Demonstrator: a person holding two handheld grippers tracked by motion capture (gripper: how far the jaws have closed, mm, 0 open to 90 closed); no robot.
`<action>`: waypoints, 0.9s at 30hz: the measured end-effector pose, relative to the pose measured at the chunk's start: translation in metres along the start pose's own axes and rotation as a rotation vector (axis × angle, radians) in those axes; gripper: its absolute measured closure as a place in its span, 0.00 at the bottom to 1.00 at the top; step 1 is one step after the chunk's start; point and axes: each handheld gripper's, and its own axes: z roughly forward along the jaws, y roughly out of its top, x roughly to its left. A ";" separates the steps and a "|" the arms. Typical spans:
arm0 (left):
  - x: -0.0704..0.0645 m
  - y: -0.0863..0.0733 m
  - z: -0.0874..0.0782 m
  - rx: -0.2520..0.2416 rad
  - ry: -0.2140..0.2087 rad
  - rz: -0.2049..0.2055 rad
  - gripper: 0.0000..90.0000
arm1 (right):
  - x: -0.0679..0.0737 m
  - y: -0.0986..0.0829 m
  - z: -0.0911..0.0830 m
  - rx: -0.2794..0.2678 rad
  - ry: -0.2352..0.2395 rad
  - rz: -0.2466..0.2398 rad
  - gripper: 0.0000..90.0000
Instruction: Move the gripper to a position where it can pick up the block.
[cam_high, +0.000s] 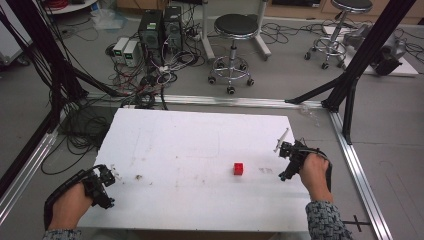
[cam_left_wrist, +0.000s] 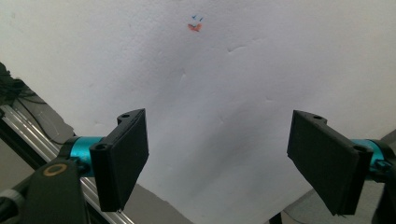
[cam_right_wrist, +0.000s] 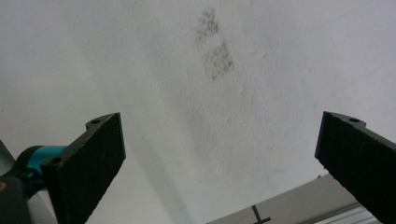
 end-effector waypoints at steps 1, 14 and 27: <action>0.000 0.000 0.000 -0.001 0.000 -0.001 0.23 | -0.001 0.005 -0.001 0.001 -0.001 -0.017 0.01; 0.003 -0.002 0.001 -0.004 0.000 -0.008 0.23 | 0.009 0.064 0.010 0.032 0.038 -0.201 0.01; 0.003 -0.003 0.003 -0.006 -0.009 -0.018 0.23 | 0.024 0.103 0.030 0.042 0.053 -0.337 0.01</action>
